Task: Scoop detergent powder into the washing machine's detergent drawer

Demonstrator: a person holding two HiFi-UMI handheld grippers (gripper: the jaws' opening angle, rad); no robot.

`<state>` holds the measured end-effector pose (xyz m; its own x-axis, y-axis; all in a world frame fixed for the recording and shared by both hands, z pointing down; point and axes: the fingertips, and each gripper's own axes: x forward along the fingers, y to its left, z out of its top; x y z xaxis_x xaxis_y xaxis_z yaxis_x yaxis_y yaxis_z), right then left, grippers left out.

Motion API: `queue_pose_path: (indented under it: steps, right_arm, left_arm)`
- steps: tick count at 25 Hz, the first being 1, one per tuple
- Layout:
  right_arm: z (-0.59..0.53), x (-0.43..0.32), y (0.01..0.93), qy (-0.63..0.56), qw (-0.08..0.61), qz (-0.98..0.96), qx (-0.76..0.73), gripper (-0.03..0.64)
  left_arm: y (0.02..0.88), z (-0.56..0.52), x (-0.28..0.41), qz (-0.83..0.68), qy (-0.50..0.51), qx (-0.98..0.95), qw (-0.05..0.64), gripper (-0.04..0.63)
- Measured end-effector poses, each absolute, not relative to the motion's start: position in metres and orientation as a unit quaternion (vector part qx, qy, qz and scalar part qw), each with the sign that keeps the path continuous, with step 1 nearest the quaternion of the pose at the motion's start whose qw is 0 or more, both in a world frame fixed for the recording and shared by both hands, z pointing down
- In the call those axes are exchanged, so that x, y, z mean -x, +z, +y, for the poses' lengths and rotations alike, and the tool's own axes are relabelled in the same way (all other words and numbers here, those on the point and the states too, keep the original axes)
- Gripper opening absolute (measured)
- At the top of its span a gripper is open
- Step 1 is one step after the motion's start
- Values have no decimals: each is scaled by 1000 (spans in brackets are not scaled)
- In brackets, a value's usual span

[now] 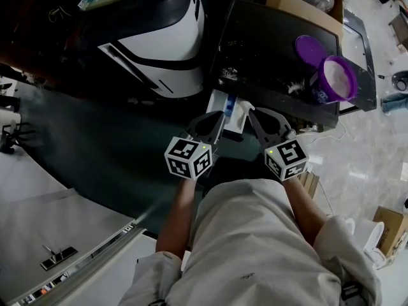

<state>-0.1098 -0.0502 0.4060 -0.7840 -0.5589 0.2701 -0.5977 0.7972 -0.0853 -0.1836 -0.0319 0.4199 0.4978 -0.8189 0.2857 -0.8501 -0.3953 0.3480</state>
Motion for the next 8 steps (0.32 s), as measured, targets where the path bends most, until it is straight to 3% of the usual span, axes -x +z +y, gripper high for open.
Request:
queue_pose_path:
  steps: [8]
  right_arm:
    - [-54, 112, 409, 88, 119, -940, -308, 9]
  left_arm:
    - [423, -35, 187, -500, 36, -834, 231, 20]
